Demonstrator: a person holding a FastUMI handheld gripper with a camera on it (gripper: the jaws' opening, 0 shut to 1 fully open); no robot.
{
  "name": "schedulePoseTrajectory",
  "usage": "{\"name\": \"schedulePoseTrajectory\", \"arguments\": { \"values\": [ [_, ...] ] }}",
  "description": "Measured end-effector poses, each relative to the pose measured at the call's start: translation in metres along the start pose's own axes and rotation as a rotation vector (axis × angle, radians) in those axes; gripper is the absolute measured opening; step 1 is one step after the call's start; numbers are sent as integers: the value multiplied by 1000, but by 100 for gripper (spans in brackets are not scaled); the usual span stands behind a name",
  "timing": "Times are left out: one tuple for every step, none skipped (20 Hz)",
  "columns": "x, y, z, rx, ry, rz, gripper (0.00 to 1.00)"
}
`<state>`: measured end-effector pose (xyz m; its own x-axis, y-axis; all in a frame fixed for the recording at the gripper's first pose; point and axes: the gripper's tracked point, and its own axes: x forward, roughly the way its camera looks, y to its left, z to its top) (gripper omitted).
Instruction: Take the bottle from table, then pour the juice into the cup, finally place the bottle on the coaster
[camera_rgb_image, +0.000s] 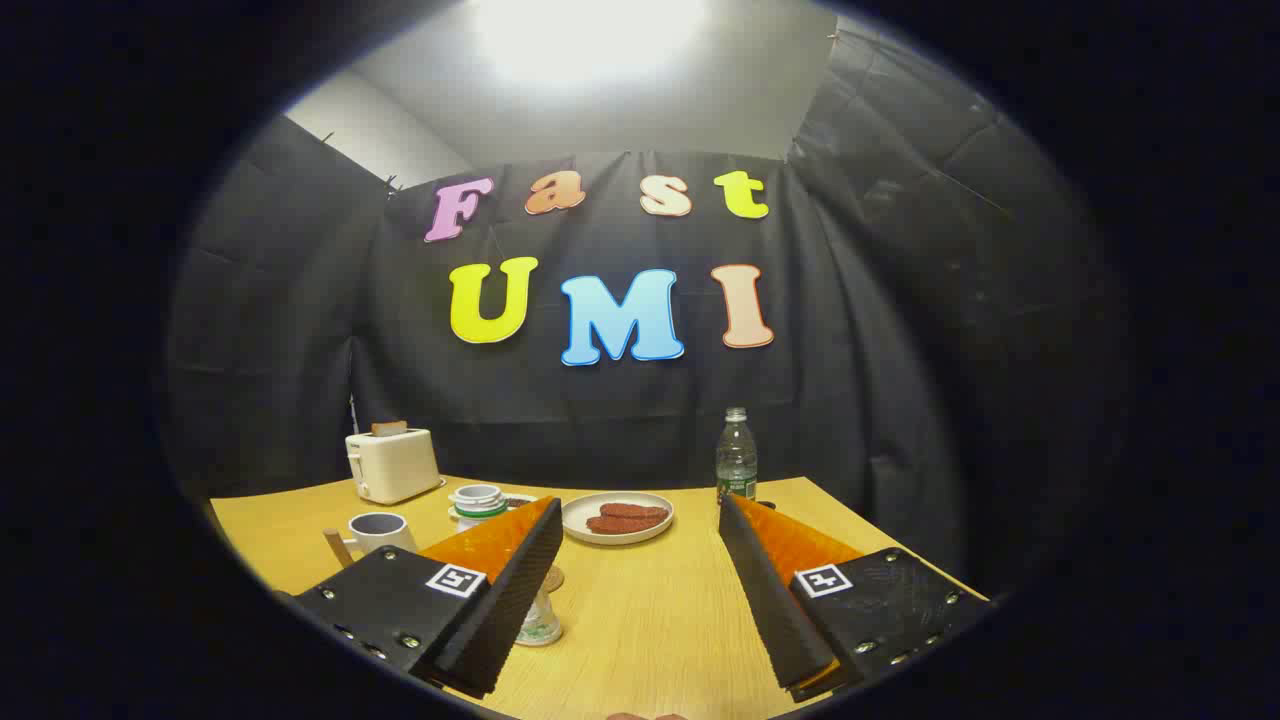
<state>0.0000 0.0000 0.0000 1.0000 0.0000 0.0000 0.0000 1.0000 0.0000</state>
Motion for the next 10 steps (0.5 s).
{"name": "schedulePoseTrajectory", "arguments": {
  "values": [
    [-2,8,-2,0,5,12,97],
    [-2,13,-5,3,14,20,97],
    [-4,18,-9,8,20,31,97],
    [-5,24,-13,11,26,42,97],
    [-5,28,-15,16,31,48,97],
    [-5,33,-20,16,36,56,97],
    [-6,39,-23,10,42,67,97],
    [-6,46,-28,3,47,79,97],
    [-5,52,-32,-3,51,94,97],
    [-5,59,-38,-8,54,108,97]
  ]
}}
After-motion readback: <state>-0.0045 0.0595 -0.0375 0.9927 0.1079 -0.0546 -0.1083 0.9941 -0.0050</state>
